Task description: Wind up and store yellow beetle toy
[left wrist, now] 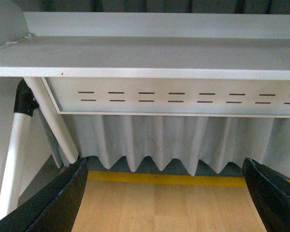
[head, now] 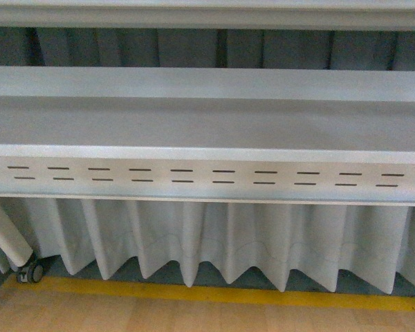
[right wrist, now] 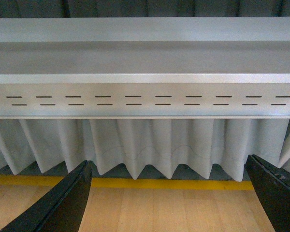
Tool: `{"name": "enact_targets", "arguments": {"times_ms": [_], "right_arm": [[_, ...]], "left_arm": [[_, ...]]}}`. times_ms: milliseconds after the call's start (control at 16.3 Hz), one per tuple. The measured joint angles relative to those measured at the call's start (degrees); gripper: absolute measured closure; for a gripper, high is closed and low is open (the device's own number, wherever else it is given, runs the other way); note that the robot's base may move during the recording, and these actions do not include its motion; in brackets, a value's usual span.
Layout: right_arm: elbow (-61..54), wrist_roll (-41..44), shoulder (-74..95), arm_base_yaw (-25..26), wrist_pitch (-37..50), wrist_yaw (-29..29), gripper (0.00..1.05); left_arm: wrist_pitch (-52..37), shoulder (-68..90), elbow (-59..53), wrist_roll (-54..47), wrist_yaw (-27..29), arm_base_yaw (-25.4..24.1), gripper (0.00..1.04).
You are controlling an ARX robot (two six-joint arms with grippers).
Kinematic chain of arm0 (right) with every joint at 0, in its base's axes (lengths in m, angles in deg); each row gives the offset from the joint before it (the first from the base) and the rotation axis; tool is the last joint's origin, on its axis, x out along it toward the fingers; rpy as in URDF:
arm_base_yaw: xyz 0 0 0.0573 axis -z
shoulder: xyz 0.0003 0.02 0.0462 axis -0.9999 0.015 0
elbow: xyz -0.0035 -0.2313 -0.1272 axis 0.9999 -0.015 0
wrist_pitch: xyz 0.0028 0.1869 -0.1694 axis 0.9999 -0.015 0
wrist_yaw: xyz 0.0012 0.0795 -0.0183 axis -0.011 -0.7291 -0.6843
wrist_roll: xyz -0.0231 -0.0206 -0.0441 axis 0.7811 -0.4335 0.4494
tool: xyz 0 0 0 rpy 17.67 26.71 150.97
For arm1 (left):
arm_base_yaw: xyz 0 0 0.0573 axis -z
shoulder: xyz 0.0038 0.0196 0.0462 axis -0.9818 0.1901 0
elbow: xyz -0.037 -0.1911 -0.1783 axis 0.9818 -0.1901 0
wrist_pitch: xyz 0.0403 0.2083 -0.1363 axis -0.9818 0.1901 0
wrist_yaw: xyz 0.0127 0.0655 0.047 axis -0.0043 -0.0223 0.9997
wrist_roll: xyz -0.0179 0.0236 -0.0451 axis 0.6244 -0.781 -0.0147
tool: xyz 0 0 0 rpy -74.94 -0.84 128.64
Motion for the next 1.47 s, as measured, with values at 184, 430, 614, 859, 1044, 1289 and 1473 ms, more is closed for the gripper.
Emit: {"name": "enact_targets", "arguments": {"times_ms": [184,430,614,859,1044,1289,1473], "right_arm": [[0.0,0.0,0.0,0.0,0.0,0.0,0.07],[0.0,0.0,0.0,0.0,0.0,0.0,0.07],[0.0,0.0,0.0,0.0,0.0,0.0,0.07],[0.0,0.0,0.0,0.0,0.0,0.0,0.07],[0.0,0.0,0.0,0.0,0.0,0.0,0.07],[0.0,0.0,0.0,0.0,0.0,0.0,0.07],[0.0,0.0,0.0,0.0,0.0,0.0,0.07]], "left_arm": [[0.0,0.0,0.0,0.0,0.0,0.0,0.07],[0.0,0.0,0.0,0.0,0.0,0.0,0.07],[0.0,0.0,0.0,0.0,0.0,0.0,0.07],[0.0,0.0,0.0,0.0,0.0,0.0,0.07],[0.0,0.0,0.0,0.0,0.0,0.0,0.07],[0.0,0.0,0.0,0.0,0.0,0.0,0.07],[0.0,0.0,0.0,0.0,0.0,0.0,0.07]]}}
